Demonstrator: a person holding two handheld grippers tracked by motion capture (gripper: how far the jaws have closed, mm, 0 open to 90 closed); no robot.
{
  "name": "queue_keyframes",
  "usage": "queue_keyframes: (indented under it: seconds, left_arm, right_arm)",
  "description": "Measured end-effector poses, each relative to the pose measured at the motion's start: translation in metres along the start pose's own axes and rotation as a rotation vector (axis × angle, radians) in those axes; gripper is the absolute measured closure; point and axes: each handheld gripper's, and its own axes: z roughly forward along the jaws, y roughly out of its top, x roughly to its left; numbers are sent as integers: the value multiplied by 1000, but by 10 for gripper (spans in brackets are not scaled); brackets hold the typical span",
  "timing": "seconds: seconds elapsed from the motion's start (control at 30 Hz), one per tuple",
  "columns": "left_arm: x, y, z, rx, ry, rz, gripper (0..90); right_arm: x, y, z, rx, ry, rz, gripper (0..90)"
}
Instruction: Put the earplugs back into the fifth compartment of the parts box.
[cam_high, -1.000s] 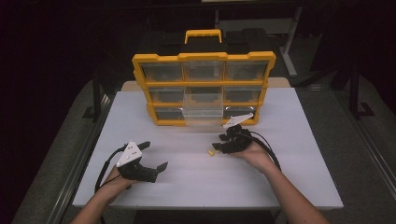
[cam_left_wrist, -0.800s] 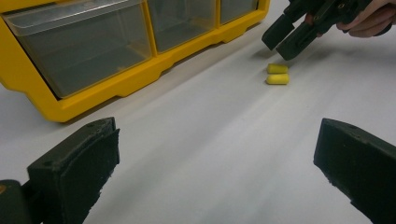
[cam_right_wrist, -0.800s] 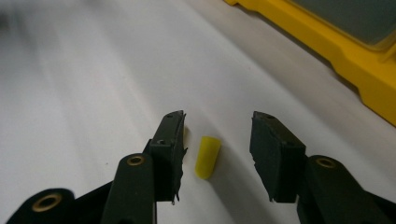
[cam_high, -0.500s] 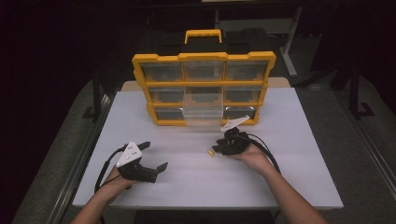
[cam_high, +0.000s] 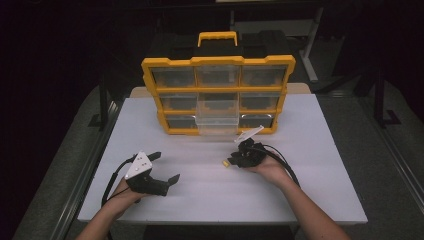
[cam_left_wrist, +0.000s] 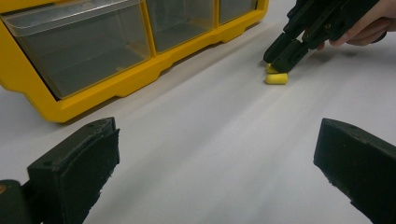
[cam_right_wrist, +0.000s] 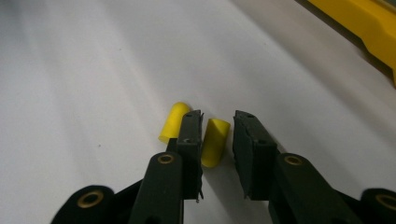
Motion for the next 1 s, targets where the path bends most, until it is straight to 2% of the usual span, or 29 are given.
queue_keyframes:
  seconds: [0.3, 0.63, 1.0]
  left_arm:
    - [0, 0, 0, 1, -1, 2, 0]
    - [0, 0, 0, 1, -1, 3, 0]
    - [0, 0, 0, 1, -2, 5, 0]
  right_arm:
    - [0, 0, 0, 3, 2, -6, 788]
    - [0, 0, -1, 1, 5, -9, 794]
    - [-5, 2, -16, -10, 25, 6, 800]
